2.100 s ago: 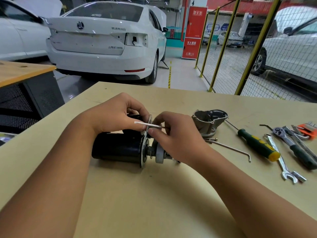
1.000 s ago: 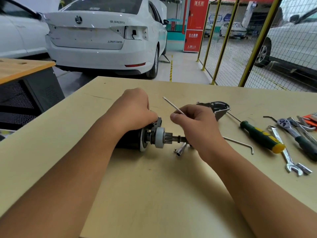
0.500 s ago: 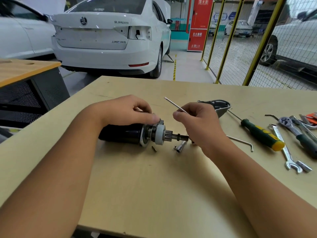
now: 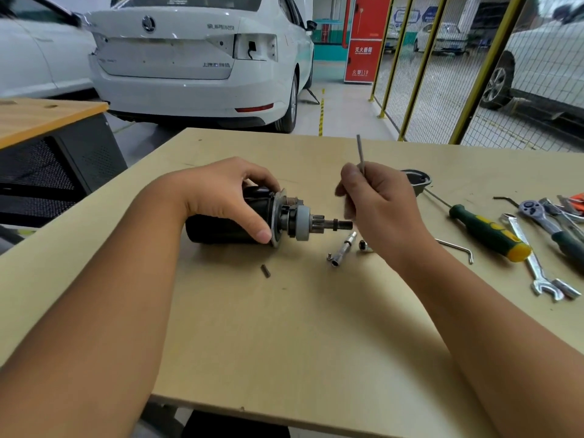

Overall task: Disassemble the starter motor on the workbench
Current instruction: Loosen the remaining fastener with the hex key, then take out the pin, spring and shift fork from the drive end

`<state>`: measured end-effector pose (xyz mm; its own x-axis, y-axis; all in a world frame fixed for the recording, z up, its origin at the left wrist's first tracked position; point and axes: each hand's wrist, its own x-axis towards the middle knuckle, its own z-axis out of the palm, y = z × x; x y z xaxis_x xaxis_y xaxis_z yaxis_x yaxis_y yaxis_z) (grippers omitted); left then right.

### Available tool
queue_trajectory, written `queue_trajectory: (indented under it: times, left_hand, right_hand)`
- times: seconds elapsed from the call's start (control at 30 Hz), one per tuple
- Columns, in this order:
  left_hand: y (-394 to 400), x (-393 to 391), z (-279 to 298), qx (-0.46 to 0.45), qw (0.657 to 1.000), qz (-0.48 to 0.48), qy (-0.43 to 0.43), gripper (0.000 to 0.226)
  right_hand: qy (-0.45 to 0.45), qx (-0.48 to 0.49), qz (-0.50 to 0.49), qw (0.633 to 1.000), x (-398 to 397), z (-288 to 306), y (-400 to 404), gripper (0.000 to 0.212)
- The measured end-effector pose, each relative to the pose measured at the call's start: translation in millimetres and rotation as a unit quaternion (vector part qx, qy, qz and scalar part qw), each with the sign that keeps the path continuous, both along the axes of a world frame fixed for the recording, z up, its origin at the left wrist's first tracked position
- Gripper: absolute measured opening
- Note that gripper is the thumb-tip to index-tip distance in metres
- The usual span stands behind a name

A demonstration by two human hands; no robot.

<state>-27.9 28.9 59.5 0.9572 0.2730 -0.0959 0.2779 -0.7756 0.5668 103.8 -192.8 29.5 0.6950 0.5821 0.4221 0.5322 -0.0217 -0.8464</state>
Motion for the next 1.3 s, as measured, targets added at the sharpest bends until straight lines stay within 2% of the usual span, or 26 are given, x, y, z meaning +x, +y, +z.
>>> queue_trajectory:
  times: [0.07, 0.17, 0.23, 0.3, 0.37, 0.53, 0.63, 0.77, 1.0, 1.3]
  left_hand:
    - [2, 1, -1, -0.013, 1.0, 0.006, -0.008, 0.081]
    - [4, 3, -2, -0.027, 0.999, 0.012, -0.032, 0.074]
    - [5, 4, -3, -0.031, 0.998, 0.016, -0.049, 0.073]
    - [5, 5, -4, -0.036, 0.997, 0.025, -0.058, 0.074]
    - [6, 6, -5, -0.042, 0.997, 0.033, -0.06, 0.075]
    - [10, 7, -6, -0.045, 0.996, 0.033, -0.063, 0.077]
    - [11, 7, -6, -0.047, 0.996, 0.032, -0.066, 0.079]
    - [11, 8, -7, -0.032, 0.997, 0.034, -0.065, 0.069]
    - [11, 7, -7, -0.016, 0.997, 0.031, -0.065, 0.067]
    - [9, 4, -7, -0.023, 0.997, 0.034, -0.059, 0.071]
  right_hand:
    - [-0.039, 0.008, 0.034, 0.999, -6, 0, -1, 0.026]
    - [-0.161, -0.017, 0.065, 0.985, -19, -1, -1, 0.015]
    - [-0.187, -0.045, 0.115, 0.975, -35, -5, 3, 0.013]
    - [-0.249, -0.126, 0.144, 0.949, -55, -14, 11, 0.02]
    - [-0.34, -0.212, 0.127, 0.907, -70, -24, 20, 0.023]
    - [-0.424, -0.259, 0.136, 0.857, -81, -28, 33, 0.015]
    - [-0.444, -0.295, 0.148, 0.833, -73, -24, 27, 0.008]
    - [-0.459, -0.337, 0.158, 0.807, -45, -13, 7, 0.007]
    - [-0.337, -0.37, 0.204, 0.841, -3, -3, -6, 0.009]
    - [-0.297, -0.409, 0.171, 0.846, 17, 0, -14, 0.01]
